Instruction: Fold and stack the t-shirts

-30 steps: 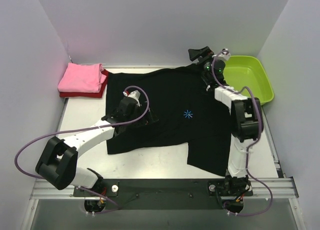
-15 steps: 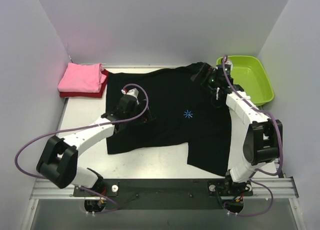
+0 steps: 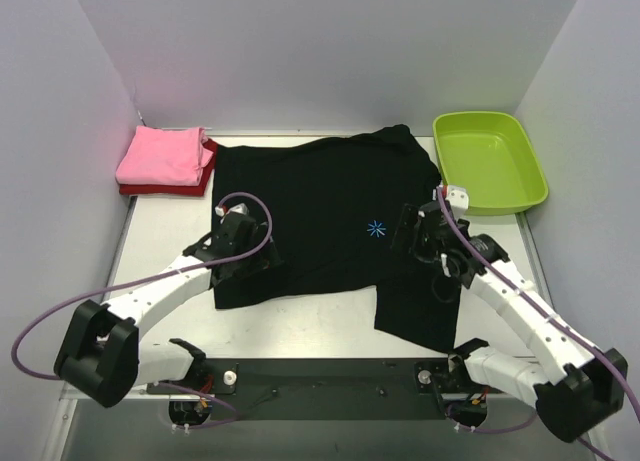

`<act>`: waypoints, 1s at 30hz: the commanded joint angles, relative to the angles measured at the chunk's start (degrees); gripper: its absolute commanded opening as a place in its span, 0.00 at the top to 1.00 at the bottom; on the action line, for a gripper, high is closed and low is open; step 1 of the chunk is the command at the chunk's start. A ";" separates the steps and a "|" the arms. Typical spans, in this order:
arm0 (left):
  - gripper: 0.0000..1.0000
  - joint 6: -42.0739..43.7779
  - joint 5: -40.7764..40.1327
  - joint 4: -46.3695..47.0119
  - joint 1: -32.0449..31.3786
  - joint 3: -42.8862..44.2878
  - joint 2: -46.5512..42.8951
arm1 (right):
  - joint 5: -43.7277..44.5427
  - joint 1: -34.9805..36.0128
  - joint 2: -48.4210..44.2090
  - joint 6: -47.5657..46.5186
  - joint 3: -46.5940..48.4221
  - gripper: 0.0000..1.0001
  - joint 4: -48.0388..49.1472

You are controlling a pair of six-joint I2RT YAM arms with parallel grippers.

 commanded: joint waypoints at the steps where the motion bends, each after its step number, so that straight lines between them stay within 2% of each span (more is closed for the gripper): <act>1: 0.02 0.20 1.47 -0.32 -0.67 -2.84 -5.99 | 6.18 3.16 -6.57 -0.73 -3.44 0.00 -4.27; 3: 0.03 0.56 2.10 -1.19 -1.19 -3.28 -6.43 | 4.57 3.42 -5.89 -2.87 -3.96 0.00 -3.47; 7: 0.02 0.12 2.01 0.21 -1.37 -4.78 -5.82 | 1.67 3.59 2.53 -1.29 -4.58 0.00 -1.81; 11: 0.03 0.12 0.96 0.74 -1.37 -3.46 -1.44 | 3.16 3.42 7.03 2.14 -7.12 0.00 2.75; 16: 0.03 -1.11 -2.55 -1.37 -1.64 -1.88 1.91 | -0.96 0.53 13.18 3.90 -8.97 0.00 7.42; 30: 0.03 -3.31 -8.62 -9.98 -2.25 -1.61 4.46 | -5.45 0.25 13.81 11.90 -17.41 0.02 10.59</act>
